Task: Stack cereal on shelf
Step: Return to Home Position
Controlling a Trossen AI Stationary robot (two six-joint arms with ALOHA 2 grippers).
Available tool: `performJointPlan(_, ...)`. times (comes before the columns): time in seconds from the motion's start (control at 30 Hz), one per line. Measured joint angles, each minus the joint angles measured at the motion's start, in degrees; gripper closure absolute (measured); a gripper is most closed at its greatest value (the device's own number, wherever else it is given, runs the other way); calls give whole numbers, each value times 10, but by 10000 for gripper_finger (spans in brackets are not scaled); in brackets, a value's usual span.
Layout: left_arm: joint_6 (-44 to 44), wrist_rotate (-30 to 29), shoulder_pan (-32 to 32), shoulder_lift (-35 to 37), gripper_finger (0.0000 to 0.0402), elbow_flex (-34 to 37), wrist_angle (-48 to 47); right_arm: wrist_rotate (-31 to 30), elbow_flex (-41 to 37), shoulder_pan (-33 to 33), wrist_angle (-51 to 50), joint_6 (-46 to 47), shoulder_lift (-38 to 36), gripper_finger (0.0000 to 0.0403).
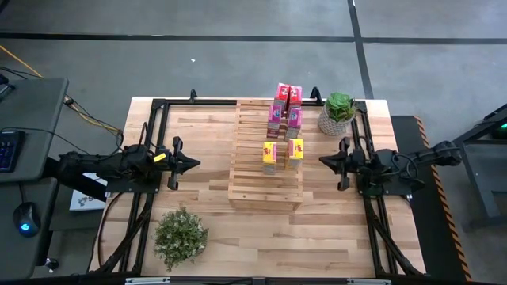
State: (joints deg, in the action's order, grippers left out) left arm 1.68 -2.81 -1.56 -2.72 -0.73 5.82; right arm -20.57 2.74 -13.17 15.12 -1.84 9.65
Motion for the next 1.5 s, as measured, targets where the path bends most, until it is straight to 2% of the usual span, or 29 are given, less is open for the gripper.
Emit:
performJointPlan(0.13,0,0,0,0,398,0,0,0,-21,0,-16,0,-30,403)
performJointPlan(0.23,0,0,0,0,398,0,0,-6,-22,0,-81,37,-58,403)
performJointPlan(0.37,0,0,0,0,398,0,-1,-11,-22,0,-103,45,-97,403)
performJointPlan(0.63,0,0,0,0,398,0,-2,-30,-22,0,-111,72,-79,403)
performJointPlan(0.8,0,0,0,0,398,0,-2,-30,-22,0,-111,45,-77,403)
performJointPlan(1.5,0,0,0,0,398,0,-1,-29,-22,0,-111,44,-77,403)
